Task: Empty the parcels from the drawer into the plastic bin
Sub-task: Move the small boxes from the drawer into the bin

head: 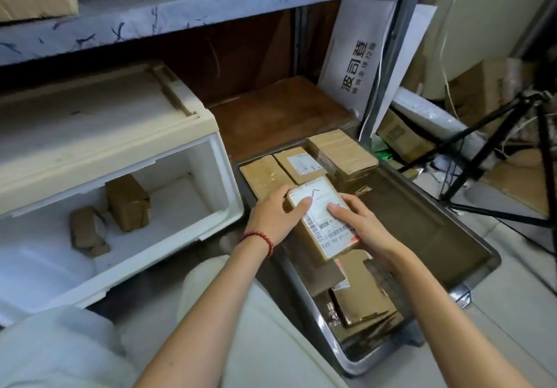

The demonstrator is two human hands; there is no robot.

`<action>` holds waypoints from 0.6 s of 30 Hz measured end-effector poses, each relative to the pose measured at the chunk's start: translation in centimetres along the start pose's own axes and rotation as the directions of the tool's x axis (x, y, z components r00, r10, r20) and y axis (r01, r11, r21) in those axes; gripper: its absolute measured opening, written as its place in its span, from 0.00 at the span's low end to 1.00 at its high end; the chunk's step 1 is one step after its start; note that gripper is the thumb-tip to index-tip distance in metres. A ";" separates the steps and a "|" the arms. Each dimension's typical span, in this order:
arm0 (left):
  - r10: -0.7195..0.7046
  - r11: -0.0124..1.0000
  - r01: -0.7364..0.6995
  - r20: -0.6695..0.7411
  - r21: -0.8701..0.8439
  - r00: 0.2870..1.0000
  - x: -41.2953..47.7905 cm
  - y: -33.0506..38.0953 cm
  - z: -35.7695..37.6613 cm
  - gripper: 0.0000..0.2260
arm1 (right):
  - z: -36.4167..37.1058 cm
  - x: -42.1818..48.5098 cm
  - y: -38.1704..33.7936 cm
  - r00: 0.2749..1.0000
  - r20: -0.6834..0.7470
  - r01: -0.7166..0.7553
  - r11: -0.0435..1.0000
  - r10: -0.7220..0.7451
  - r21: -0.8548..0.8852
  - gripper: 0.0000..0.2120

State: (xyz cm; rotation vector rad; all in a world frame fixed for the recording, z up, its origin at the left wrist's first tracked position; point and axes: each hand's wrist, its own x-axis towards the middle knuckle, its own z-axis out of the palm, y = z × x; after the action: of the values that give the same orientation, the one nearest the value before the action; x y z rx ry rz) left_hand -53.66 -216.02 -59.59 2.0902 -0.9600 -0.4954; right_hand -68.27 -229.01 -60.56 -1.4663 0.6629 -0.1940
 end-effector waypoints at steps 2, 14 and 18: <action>-0.003 0.971 -0.003 0.027 0.238 1.000 -0.3 -0.5 0.8 0.19 | -0.3 -0.1 1.7 0.997 -0.006 -0.075 0.997 0.075 -0.025 0.28; 0.054 0.794 -0.041 -0.004 0.607 0.999 -1.4 -3.2 1.1 0.23 | 2.5 1.2 4.5 0.990 -0.079 -0.128 0.978 0.116 -0.166 0.21; 0.056 0.720 -0.017 -0.034 0.694 0.998 -1.4 -3.5 1.3 0.23 | 3.2 2.3 3.6 0.989 -0.127 -0.110 0.934 0.070 -0.340 0.20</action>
State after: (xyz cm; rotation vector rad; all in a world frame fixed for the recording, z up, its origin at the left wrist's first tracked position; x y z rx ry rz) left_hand -53.72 -214.06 -63.07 2.7241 -1.2928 -0.0315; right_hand -65.70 -227.01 -64.80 -1.7674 0.8885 -0.0911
